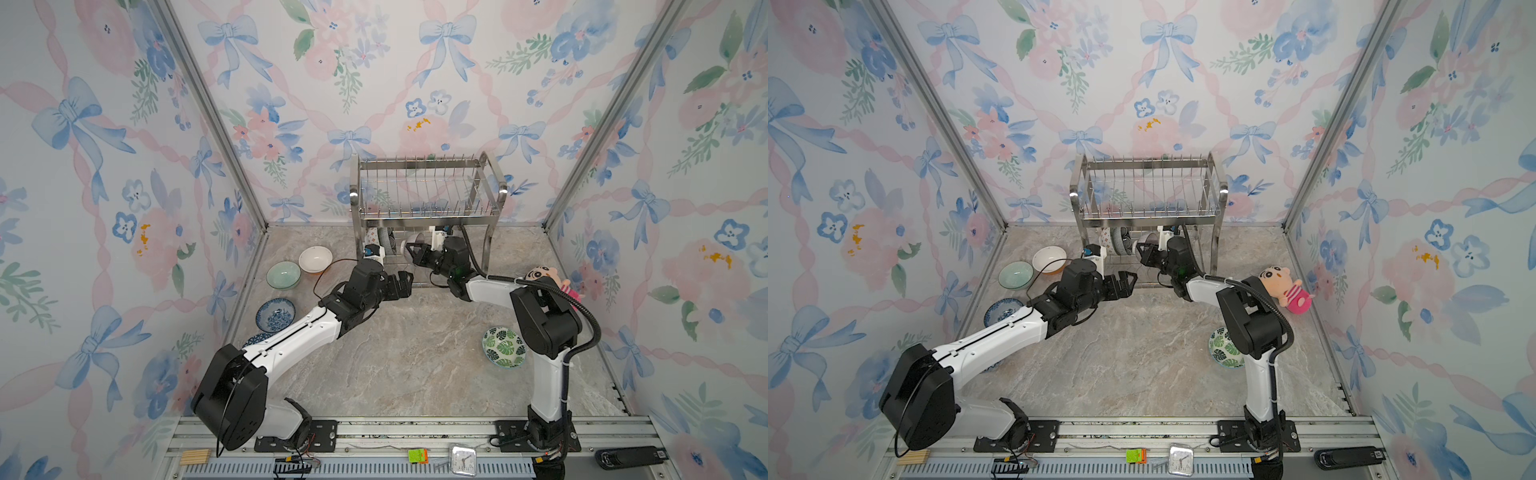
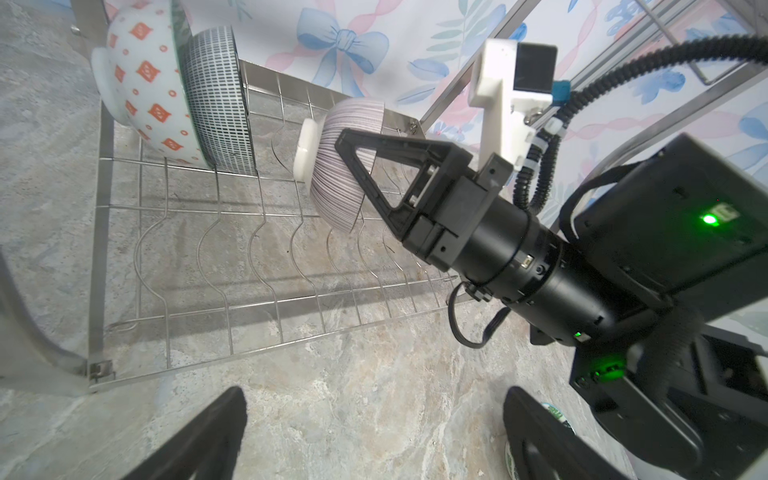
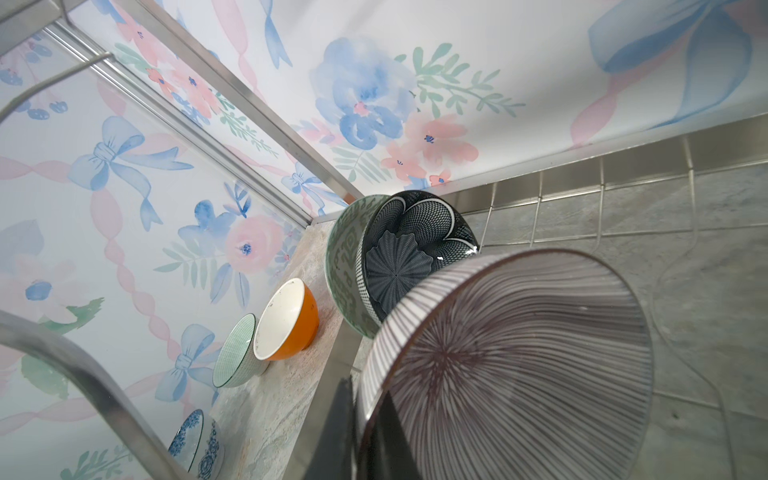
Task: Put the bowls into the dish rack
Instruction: 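Carry the pink-striped bowl with the right gripper up into the rack's upper tier, then lower the pink-striped bowl upright beside the dark blue-black bowl with the right gripper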
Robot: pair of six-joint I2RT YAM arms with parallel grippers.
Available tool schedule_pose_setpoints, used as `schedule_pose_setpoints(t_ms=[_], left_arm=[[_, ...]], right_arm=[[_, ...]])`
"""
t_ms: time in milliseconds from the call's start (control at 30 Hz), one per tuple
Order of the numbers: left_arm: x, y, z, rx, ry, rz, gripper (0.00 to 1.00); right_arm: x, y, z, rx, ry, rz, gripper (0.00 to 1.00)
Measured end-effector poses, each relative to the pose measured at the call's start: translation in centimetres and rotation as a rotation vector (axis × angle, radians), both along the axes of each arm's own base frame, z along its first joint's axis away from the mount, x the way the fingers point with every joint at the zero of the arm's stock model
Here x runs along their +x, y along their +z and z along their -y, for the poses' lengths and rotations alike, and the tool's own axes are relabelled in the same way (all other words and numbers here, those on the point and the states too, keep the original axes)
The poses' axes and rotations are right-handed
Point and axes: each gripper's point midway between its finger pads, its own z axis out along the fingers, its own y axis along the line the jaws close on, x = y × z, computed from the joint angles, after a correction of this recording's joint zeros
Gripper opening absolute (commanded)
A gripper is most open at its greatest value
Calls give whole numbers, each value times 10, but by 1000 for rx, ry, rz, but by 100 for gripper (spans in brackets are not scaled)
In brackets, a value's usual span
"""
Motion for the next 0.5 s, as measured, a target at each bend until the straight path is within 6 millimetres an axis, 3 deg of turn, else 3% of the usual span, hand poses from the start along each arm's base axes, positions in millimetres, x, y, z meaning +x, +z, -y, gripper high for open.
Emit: schedule_pose_setpoints(t_ms=[267,500], left_arm=[[6,-8,-4,9,11,-21,98],[15,-19,-15,-2,36,-61,98]], right_arm=[[25,-13,-10,89,-2,-13,1],[46,-7,-20,155,3,14,2]])
